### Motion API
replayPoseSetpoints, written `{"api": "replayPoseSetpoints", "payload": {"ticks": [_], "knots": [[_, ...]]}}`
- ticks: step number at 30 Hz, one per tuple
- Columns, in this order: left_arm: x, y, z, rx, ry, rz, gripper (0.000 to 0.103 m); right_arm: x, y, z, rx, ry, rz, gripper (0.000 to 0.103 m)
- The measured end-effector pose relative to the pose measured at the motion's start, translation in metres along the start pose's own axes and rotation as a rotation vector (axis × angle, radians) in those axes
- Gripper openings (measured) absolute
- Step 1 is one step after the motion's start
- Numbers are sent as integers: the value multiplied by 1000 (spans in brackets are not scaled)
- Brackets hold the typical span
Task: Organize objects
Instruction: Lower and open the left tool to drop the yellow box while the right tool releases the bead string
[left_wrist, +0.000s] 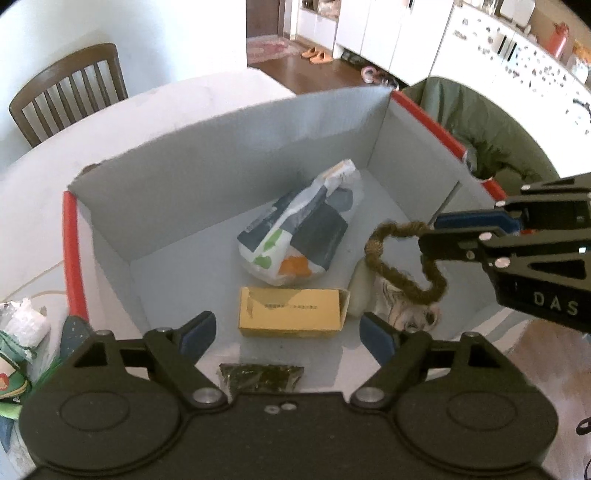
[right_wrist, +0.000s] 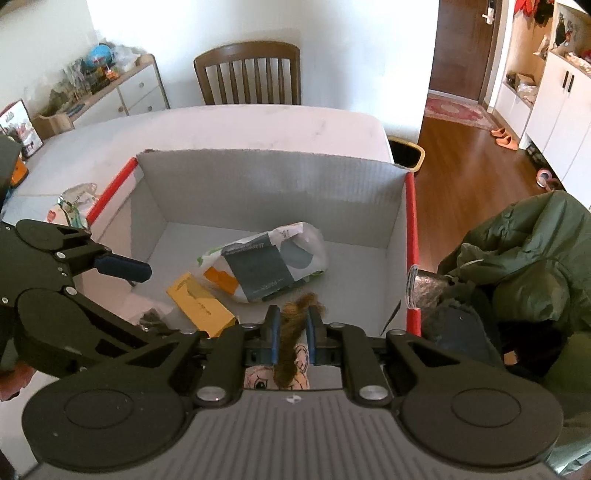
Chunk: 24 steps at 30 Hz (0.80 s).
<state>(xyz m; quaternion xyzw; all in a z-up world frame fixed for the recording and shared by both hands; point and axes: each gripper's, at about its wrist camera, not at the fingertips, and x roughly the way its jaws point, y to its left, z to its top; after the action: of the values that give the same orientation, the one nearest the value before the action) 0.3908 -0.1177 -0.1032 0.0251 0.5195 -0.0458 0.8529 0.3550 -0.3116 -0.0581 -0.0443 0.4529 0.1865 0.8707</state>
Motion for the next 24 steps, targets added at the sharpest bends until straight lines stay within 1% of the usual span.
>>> {"api": "replayPoseSetpoints", "payload": {"ticks": [1, 3, 4, 5, 6, 14, 18, 24], "knots": [[-3, 2, 0, -3, -8, 0, 85, -3, 1, -1, 0, -7, -3, 23], [-13, 0, -4, -4, -29, -2, 86, -9, 1, -1, 1, -26, -10, 37], [-16, -2, -5, -4, -41, 7, 86, -12, 1, -2, 4, -34, -8, 41], [-18, -3, -3, -2, -50, 11, 86, -16, 1, -2, 5, -43, -3, 48], [-22, -3, -6, -2, -61, 12, 86, -19, 2, -2, 3, -50, -3, 50], [-53, 2, -20, -17, -143, -2, 86, -45, 18, -5, 2, -98, 18, 50], [-69, 5, -23, -31, -186, -16, 86, -62, 33, -8, -25, -133, 19, 50], [-98, 17, -36, -38, -253, -32, 87, -79, 56, -11, -15, -170, 39, 50]]}}
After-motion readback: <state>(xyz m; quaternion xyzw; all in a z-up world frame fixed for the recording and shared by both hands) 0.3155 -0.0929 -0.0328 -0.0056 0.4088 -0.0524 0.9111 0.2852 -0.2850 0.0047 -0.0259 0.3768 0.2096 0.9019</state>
